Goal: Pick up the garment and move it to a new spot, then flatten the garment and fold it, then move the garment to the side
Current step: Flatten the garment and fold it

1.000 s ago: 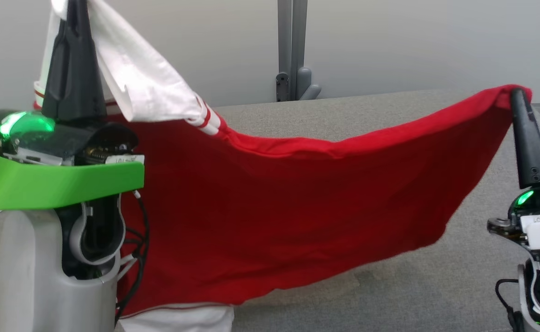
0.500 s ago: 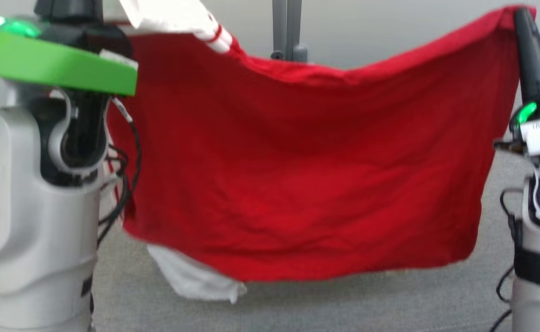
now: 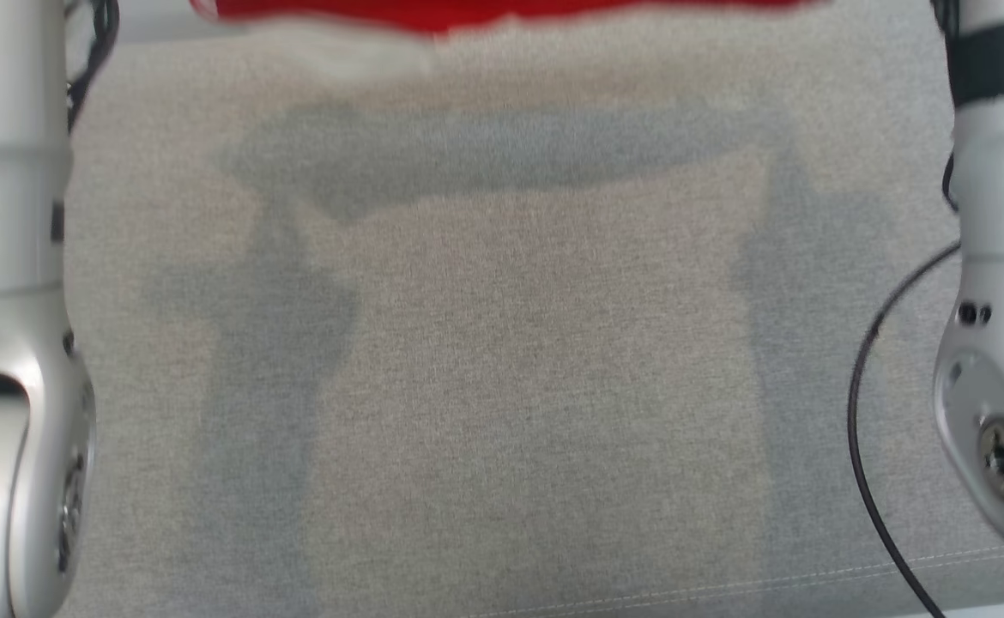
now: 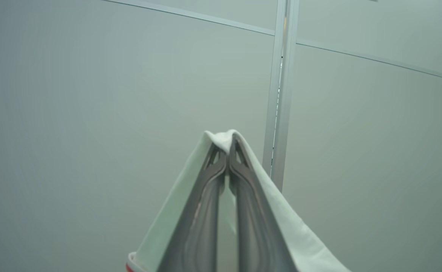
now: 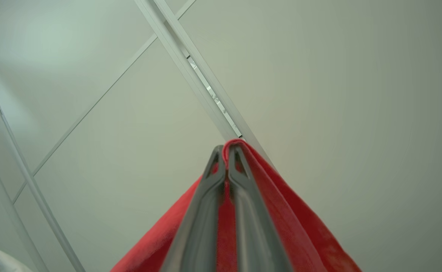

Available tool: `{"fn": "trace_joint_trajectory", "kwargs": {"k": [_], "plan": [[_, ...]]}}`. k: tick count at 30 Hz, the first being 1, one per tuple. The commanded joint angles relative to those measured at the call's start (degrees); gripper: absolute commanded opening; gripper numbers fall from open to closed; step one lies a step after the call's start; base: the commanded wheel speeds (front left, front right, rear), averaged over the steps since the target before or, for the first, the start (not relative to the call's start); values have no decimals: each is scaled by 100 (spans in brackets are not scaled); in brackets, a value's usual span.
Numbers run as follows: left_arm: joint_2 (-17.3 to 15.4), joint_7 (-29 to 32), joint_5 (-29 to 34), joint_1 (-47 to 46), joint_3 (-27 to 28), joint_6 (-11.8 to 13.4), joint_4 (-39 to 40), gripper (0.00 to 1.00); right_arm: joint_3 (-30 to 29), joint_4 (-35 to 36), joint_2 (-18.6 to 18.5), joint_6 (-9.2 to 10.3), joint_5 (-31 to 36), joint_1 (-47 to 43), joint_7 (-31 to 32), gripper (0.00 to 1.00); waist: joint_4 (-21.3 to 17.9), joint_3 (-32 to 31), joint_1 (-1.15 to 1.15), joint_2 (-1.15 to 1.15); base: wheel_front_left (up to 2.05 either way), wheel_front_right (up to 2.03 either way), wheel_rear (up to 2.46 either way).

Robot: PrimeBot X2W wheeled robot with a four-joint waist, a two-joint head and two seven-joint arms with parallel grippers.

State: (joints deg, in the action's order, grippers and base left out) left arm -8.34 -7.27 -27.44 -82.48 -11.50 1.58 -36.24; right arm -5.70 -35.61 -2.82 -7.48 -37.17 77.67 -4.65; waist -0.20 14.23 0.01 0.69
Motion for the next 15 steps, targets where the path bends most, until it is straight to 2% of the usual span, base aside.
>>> {"fn": "trace_joint_trajectory", "kwargs": {"k": [1, 6, 10, 15], "plan": [[45, -190, 93, -242, -18, 26, -168, 0, 98, -203, -1, -1, 20, 232, -175, 0, 49, 428, -1, -69, 0, 0, 0], [183, -694, 233, -794, -70, -71, -944, 0, 444, -1197, -11, 0, -43, 808, -779, 0, 133, 1024, -1, -69, 0, 0, 0], [256, -791, 138, -627, 65, -211, -1357, 0, 776, -1660, -3, -1, -306, 672, -958, 0, 172, 1476, -1, -69, 0, 0, 0], [193, -795, 141, -297, 357, -389, -1175, 0, 1171, -1781, -11, -1, -590, 392, -1027, 0, 165, 1804, -1, -69, 0, 0, 0]]}}
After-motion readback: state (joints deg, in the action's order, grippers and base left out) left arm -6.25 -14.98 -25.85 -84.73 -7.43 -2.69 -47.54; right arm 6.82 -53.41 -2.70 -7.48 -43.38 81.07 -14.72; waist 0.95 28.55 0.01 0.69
